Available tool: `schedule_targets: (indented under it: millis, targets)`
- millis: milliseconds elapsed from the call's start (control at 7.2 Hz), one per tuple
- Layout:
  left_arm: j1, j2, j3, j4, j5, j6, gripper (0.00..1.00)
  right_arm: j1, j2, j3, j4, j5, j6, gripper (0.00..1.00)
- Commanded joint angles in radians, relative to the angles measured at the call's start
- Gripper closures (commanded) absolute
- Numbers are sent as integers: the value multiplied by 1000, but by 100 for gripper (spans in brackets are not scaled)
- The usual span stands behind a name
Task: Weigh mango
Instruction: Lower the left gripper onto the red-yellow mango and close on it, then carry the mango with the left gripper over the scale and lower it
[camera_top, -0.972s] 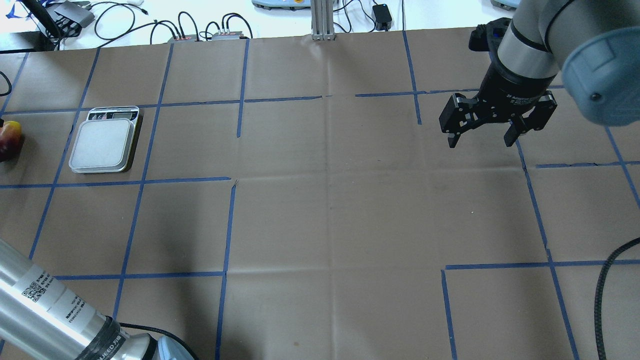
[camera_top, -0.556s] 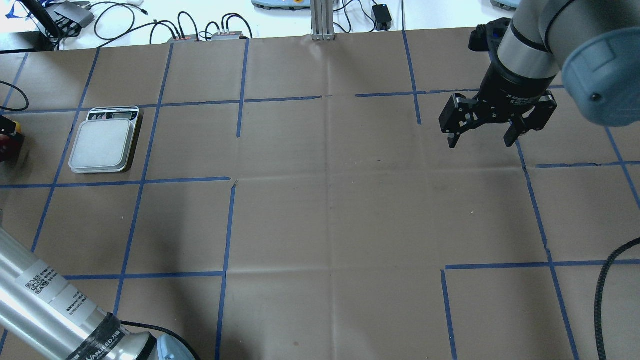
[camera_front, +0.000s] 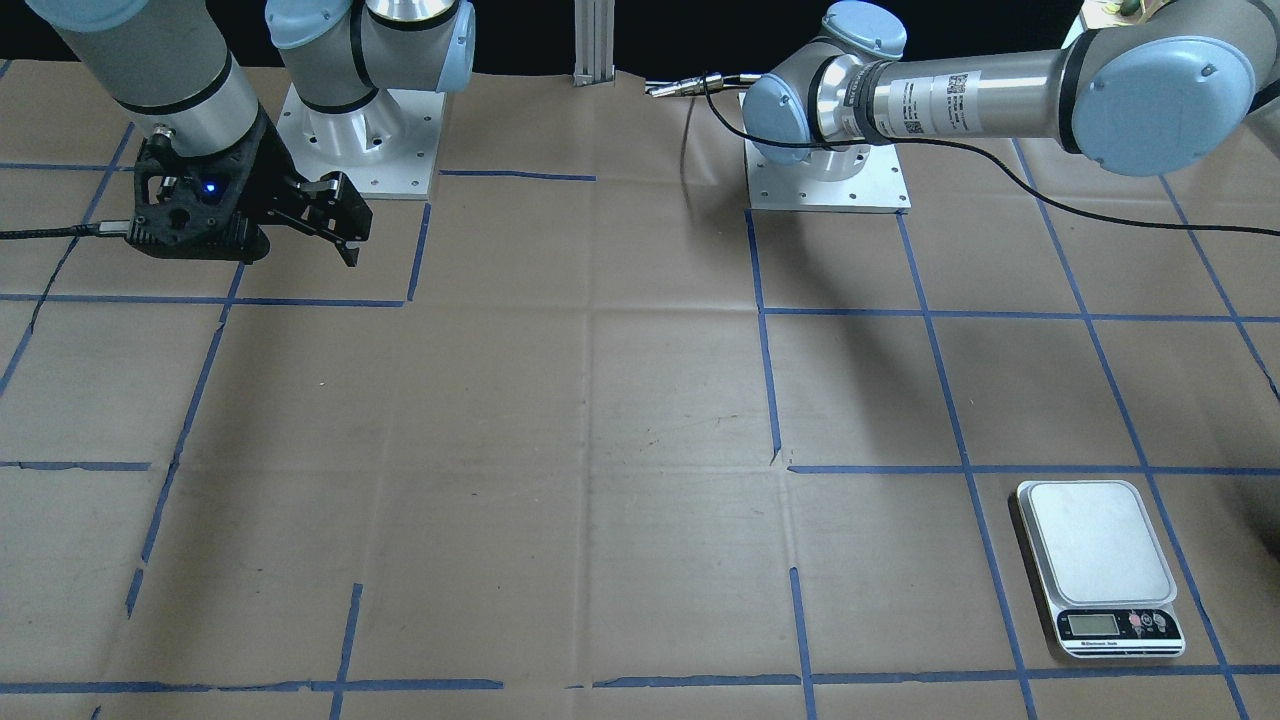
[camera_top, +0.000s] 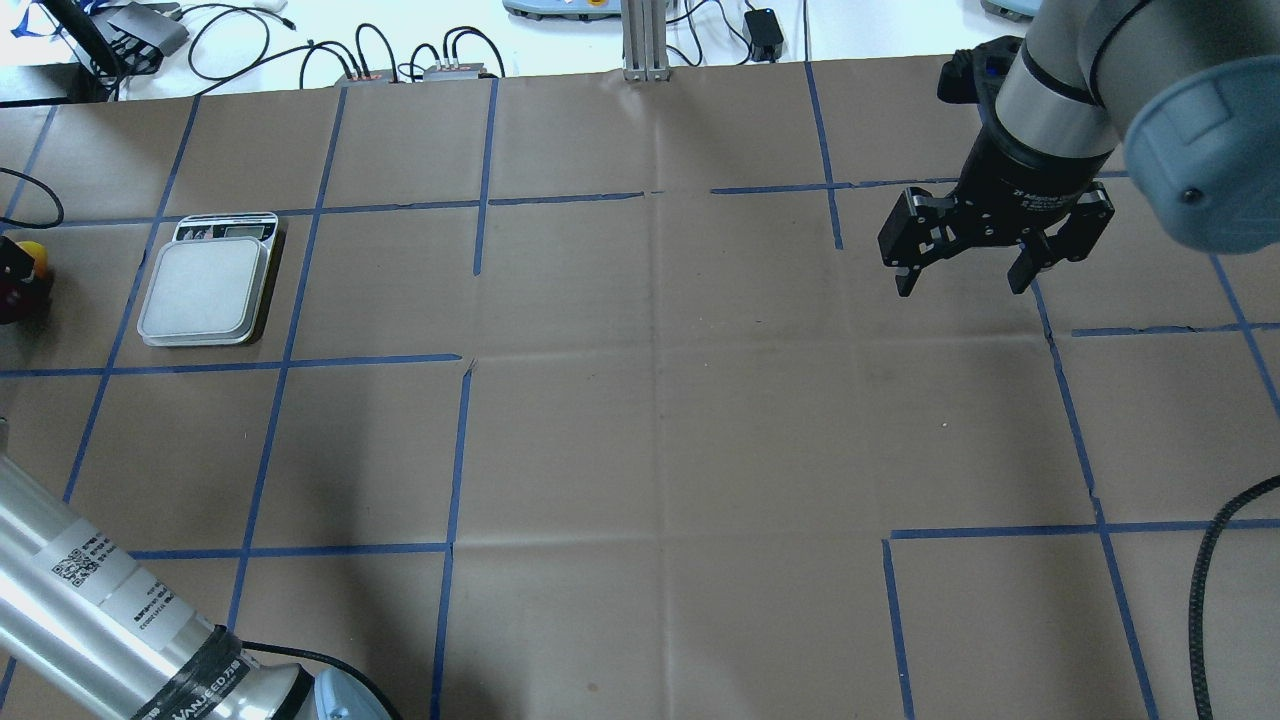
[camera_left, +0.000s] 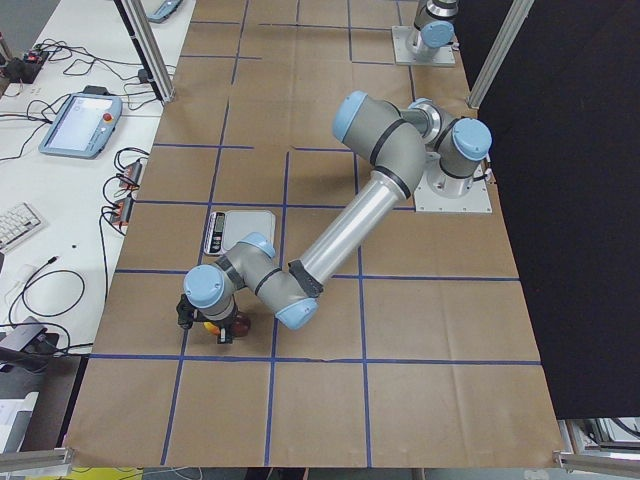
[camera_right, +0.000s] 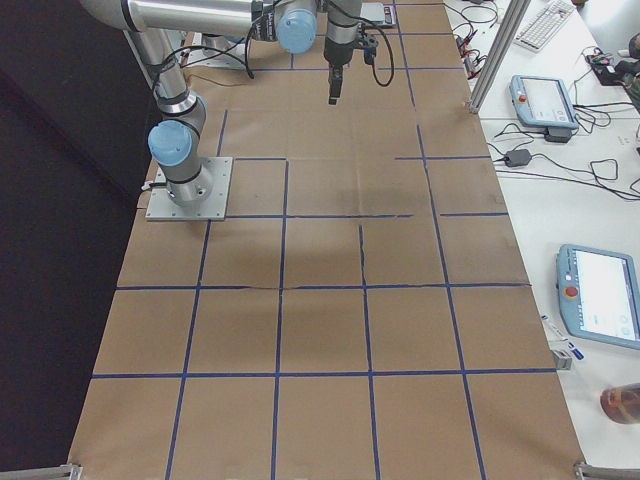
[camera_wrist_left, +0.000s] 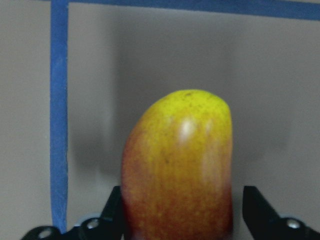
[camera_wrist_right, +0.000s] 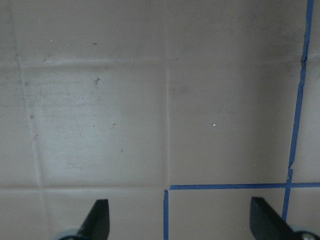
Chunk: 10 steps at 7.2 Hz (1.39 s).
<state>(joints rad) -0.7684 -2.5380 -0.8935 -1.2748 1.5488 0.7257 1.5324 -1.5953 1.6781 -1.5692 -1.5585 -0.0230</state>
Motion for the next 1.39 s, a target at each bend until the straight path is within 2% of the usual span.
schedule_targets:
  millis: [0,139,417,556,694,972,1250]
  targets:
    - [-38,89,-21,-94,2,0,100,0,0,0,0,0,0,0]
    - [-114,163,-83,-122,2,1,100,0,0,0,0,0,0,0]
    - [-222,365,-395,-104,-4,-17,100,0,0,0,0,0,0,0]
    - [-247,416,-506,-12,-3,-55,99,0,0,0,0,0,0,0]
    - [-250,403,-512,88,0,-48,96,0,0,0,0,0,0,0]
    - [-252,374,-515,89,0,-48,96,0,0,0,0,0,0,0]
    - [-256,345,-515,87,0,-49,91,0,0,0,0,0,0,0]
